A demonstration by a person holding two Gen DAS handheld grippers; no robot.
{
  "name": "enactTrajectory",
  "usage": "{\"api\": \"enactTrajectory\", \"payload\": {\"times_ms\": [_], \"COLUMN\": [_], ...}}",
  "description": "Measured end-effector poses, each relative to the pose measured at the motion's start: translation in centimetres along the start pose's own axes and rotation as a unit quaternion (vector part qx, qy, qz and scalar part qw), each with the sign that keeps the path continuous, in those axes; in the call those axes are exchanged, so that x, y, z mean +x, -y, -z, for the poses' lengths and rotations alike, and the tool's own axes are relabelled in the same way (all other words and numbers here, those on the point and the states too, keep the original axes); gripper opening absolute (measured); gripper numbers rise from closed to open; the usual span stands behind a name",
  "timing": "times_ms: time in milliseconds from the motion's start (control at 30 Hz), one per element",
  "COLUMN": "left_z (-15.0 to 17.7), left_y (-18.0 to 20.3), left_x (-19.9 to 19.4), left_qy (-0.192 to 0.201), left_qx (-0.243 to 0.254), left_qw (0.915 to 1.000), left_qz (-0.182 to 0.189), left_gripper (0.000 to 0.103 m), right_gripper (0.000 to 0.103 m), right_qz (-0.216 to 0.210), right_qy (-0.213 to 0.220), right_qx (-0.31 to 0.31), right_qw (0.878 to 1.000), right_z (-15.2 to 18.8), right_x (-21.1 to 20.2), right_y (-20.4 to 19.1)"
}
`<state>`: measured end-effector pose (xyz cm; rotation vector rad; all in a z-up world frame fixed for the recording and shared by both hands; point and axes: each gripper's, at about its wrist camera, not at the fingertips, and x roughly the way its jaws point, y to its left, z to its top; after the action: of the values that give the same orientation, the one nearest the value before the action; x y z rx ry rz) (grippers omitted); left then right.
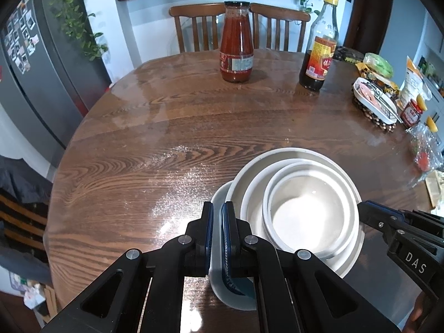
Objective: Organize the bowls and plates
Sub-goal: 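Lower the white bowl stack onto the teal plate with both grippers, then open both grippers to release the bowl rim and pull back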
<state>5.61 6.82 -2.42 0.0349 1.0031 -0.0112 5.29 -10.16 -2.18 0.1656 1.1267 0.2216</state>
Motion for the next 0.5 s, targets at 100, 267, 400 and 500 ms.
{"api": "enactTrajectory", "payload": {"times_ms": [100,267,400,500], "left_z": [0.0,0.0,0.2,0.3], "left_y": [-0.1,0.1,0.0,0.0], "left_x": [-0.2,-0.6,-1.1,-1.6], "left_qy": [0.002,0.005,0.009,0.013], "left_qx": [-0.002,-0.001,-0.001,-0.001], "left_qw": [1.0,1.0,0.9999,0.9999], "left_qz": [0.001,0.004,0.005,0.006], "left_gripper": [0.004,0.004,0.004,0.004], "right_gripper": [0.011,0.012,0.013,0.024], "right_qz": [0.004,-0.002,-0.024,-0.039], "right_qy": [0.013,0.02,0.028,0.039], "right_qx": [-0.007,-0.008,-0.011,-0.025], "right_qw": [1.0,1.0,0.999,0.998], "right_z": [-0.2,-0.1,0.1,0.3], "right_x": [-0.7,-1.5,-2.4,-3.4], "right_y": [-0.1,-0.1,-0.3,-0.8]}}
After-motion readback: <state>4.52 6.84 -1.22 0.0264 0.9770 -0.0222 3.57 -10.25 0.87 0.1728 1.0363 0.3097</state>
